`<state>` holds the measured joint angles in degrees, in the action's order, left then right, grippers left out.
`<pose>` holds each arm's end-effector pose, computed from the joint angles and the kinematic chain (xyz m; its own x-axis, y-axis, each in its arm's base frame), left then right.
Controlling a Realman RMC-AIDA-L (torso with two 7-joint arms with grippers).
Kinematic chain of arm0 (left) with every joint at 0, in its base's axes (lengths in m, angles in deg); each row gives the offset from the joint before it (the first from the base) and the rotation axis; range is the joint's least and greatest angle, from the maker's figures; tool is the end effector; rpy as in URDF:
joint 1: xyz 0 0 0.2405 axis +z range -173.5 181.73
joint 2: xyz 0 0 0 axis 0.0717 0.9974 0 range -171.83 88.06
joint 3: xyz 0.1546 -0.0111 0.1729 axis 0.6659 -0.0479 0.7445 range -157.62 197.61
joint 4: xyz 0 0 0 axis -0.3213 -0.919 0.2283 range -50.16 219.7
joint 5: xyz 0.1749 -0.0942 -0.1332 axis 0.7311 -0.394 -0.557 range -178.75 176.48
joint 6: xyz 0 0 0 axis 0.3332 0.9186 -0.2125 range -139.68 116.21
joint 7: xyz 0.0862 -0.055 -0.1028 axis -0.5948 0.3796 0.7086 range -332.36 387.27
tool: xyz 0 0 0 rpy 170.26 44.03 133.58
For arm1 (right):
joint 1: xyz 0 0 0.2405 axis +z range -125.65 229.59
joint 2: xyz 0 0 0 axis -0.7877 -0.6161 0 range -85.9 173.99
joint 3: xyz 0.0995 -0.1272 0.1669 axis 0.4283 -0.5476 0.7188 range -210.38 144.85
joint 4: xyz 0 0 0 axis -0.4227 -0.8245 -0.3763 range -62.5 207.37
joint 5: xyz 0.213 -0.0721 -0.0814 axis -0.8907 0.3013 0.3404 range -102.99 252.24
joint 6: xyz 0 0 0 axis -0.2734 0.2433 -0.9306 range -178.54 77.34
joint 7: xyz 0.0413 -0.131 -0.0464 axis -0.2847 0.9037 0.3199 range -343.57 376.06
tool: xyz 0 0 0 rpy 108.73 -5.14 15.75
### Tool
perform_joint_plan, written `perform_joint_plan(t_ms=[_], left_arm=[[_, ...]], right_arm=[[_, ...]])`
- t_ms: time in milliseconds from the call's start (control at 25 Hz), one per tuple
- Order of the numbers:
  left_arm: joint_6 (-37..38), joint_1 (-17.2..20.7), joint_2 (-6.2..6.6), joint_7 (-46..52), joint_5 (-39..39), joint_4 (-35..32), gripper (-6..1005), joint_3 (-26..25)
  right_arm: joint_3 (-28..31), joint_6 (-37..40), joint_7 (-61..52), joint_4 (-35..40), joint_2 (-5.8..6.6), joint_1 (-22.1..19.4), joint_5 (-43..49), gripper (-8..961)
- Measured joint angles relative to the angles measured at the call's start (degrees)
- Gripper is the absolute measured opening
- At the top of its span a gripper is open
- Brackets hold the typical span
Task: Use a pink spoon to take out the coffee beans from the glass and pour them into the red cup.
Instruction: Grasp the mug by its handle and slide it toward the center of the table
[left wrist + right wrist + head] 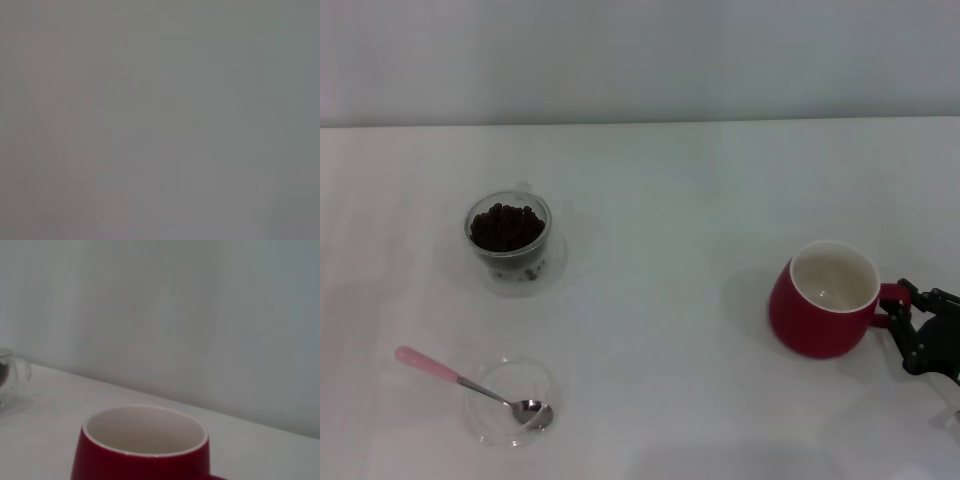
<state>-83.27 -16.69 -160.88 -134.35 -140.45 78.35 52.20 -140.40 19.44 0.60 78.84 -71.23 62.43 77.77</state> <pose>-0.3897 0.3065 0.0547 0.6858 -0.1104 0.7193 0.7278 0.1068 -0.6775 0.3953 0.2330 -0.0269 0.8193 -0.1586 -0.5510 -0.5645 -0.3918 -0.7265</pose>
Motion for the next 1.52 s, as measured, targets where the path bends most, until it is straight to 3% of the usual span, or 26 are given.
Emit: perform_joint_plan(t_ms=[200,1080,1520], left_arm=[[0.00,0.03,0.00,0.00,0.00,0.00,894,-0.14],[-0.01,0.16,-0.12,0.00,0.01,0.09,893,0.13],[-0.16,0.51,-0.19,0.00,0.01,0.09,892,0.24]], right_arm=[[-1.65,0.10,-0.21,1.45,-0.03,0.01,0.01,202],[-16.50,-3.03,-2.01,10.63,-0.38,0.57,-0.26,236],[-18.96,-3.49,-1.30,12.39,-0.41,0.67,0.28,270]])
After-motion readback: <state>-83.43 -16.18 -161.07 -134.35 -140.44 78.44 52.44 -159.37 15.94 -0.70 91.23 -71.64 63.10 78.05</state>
